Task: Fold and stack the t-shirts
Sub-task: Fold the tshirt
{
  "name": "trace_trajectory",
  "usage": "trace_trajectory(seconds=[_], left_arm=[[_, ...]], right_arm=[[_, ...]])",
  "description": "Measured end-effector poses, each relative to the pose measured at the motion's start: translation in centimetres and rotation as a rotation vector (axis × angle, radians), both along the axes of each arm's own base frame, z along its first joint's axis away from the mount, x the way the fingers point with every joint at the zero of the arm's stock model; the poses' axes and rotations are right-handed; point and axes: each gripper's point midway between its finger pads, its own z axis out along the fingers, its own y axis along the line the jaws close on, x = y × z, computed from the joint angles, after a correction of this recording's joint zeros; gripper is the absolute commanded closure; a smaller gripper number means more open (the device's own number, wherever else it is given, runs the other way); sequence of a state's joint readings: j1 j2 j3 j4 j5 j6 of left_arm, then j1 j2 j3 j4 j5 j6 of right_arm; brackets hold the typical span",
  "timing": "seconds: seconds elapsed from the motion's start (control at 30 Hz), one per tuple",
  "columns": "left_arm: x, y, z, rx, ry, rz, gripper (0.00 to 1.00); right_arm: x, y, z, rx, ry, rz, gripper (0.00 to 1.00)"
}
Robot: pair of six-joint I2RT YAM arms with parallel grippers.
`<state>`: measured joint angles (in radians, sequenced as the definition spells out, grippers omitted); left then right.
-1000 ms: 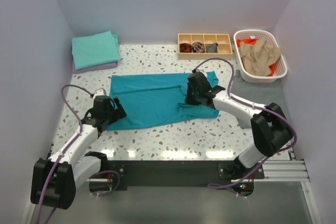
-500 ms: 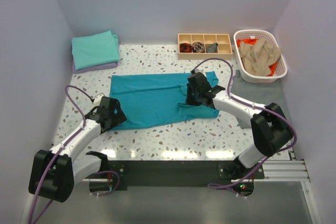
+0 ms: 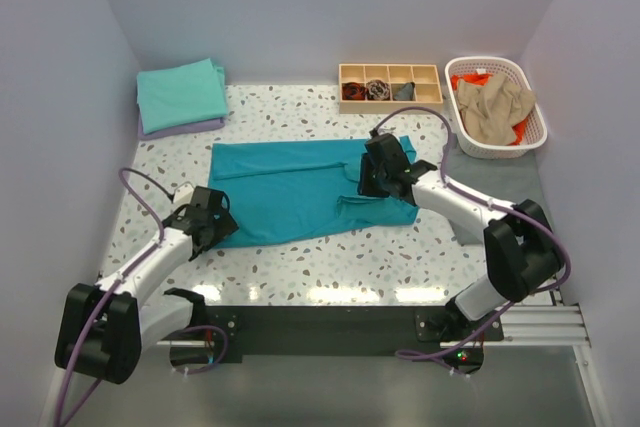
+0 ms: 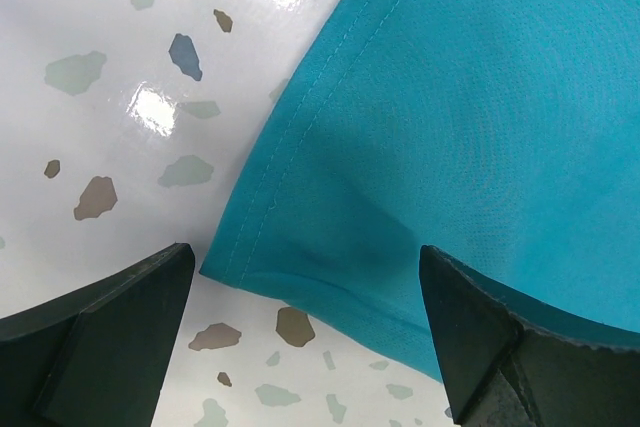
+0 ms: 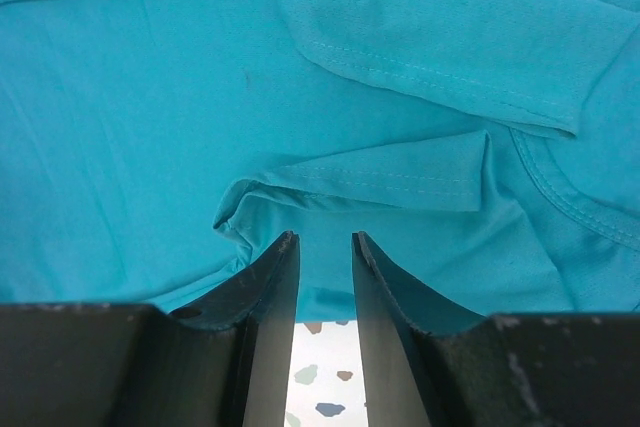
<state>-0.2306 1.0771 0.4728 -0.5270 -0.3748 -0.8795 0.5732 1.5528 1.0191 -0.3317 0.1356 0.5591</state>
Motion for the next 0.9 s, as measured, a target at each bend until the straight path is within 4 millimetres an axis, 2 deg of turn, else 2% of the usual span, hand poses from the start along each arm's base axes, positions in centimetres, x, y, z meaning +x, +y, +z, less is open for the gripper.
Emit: trace_trajectory(seconds=[0.1,0.23,0.3,0.33,0.4,0.67,0.8,0.9], left_arm=[[-0.2,0.0,-0.4,-0.001,0.004,-0.001,0.14],[0.4,-0.1,-0.4,-0.01,-0.028,-0.002,0.38],[0.6,-0.2,-0.4,-0.015,-0.048,-0.002,0.42],[0.7,-0.2,-0.4,-0.018,-0.057,-0.003,0.51],[0.9,-0.4,-0.4,-0.028,-0.072,-0.005,0.61],[1.2,-0.9,-0.5,-0.051,-0.098,-0.019,0.65],[1.3,-1.1,-0.5,-0.062,-0.104,-0.028,0.65],[1.3,-1.3,-0.4,-0.07,-0.105,-0.033,0.65]], right_arm=[[0.1,-0.3,0.1,0.0,0.001,-0.008,0.67],[0.2,-0.6,0.0,0.033,0.021,-0.014,0.62],[0.3,-1.0,-0.2,0.045,0.034,-0.022,0.57],[0.3,-1.2,-0.3,0.048,0.042,-0.025,0.57],[0.4,-1.6,-0.4,0.04,0.046,-0.034,0.54],[0.2,-4.4,-1.7,-0.02,0.101,-0.098,0.54],[0.5,-5.7,-3.5,-0.041,0.147,-0.137,0.54],[0.4,-6.0,-4.7,-0.048,0.18,-0.144,0.55]])
